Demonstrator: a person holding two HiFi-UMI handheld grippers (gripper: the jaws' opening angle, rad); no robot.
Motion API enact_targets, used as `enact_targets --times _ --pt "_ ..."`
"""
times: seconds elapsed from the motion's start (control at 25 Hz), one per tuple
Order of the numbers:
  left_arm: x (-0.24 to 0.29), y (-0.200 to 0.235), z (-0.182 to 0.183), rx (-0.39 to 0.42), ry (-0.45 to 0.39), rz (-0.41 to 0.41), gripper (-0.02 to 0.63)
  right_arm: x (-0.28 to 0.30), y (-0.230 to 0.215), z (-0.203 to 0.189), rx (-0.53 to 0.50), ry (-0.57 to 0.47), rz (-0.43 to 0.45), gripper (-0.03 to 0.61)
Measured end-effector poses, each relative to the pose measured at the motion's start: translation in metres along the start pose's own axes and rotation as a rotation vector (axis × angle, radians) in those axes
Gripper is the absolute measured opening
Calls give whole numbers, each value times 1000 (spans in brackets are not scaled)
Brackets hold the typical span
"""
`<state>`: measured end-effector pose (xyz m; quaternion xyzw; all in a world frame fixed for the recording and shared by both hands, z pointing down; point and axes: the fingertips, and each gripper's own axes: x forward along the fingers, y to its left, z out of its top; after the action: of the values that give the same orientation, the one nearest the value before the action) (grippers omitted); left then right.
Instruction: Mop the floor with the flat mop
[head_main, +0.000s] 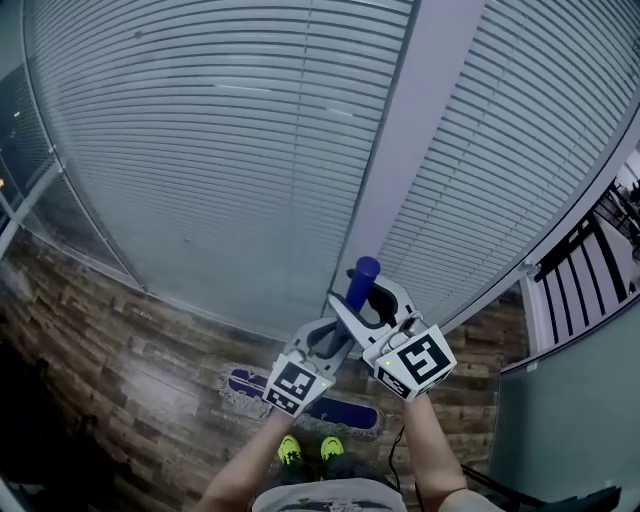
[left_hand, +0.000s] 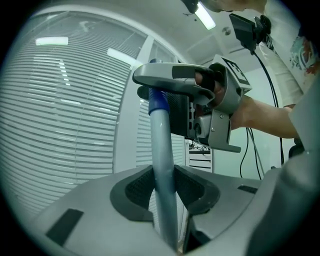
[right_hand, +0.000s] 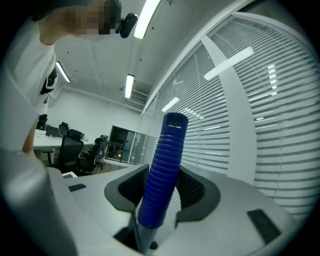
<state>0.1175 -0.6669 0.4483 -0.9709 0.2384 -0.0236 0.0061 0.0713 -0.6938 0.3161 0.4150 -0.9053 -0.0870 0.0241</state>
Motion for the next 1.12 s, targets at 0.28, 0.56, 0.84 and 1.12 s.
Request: enact_targets --times 0.28,0.56,0.84,1.12 --pt "-36 -81 10 186 94 -121 121 -69 54 22 119 -83 111 127" --pt "-55 -195 61 322 -34 -224 175 -186 97 30 172 -132 173 114" --pt "-97 -312 52 109 -144 -220 117 -289 192 31 158 -179 318 114" --pt "-135 -397 27 69 -24 -170 115 -370 262 39 80 -293 417 114"
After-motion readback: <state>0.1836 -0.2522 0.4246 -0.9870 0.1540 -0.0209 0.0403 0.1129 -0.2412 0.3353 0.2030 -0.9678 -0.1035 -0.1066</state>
